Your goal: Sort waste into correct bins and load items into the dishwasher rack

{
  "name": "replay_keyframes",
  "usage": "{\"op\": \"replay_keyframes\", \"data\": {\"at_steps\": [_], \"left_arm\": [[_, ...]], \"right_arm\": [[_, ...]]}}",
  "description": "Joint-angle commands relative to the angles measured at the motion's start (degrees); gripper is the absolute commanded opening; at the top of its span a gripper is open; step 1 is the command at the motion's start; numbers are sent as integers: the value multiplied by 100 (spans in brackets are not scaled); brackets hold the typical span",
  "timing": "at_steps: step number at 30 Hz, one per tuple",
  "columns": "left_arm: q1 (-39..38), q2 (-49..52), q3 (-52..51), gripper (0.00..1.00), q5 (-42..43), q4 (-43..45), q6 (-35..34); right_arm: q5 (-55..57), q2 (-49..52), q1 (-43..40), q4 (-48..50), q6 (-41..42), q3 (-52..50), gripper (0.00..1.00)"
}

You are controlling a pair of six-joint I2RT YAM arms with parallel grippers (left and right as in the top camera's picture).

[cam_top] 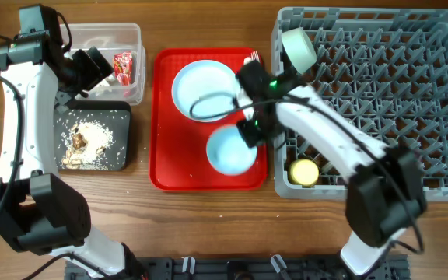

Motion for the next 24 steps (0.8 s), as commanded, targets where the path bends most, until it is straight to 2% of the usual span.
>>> {"op": "replay_keyframes", "data": {"at_steps": [1, 2, 7, 11, 19, 24], "left_arm": [[-2, -94, 79, 100, -57, 17, -55], [-2, -94, 79, 100, -57, 17, -55], [-2, -94, 79, 100, -57, 17, -55], [-2, -94, 79, 100, -57, 17, -55], [-2, -94, 79, 100, -57, 17, -55], [-2, -94, 79, 100, -57, 17, -55]], "right_arm": [[929, -1110, -341, -129, 1001, 1019, 4], [1211, -1252, -382, -120, 1191, 1088, 4], [4474, -2170, -562, -612, 3298, 1130, 4], [5668, -2297, -560, -1263, 4417, 1104, 4], [6723, -1298, -560, -1285, 4666, 363, 4], [7326, -455, -557, -1303, 4647, 321, 4]]}}
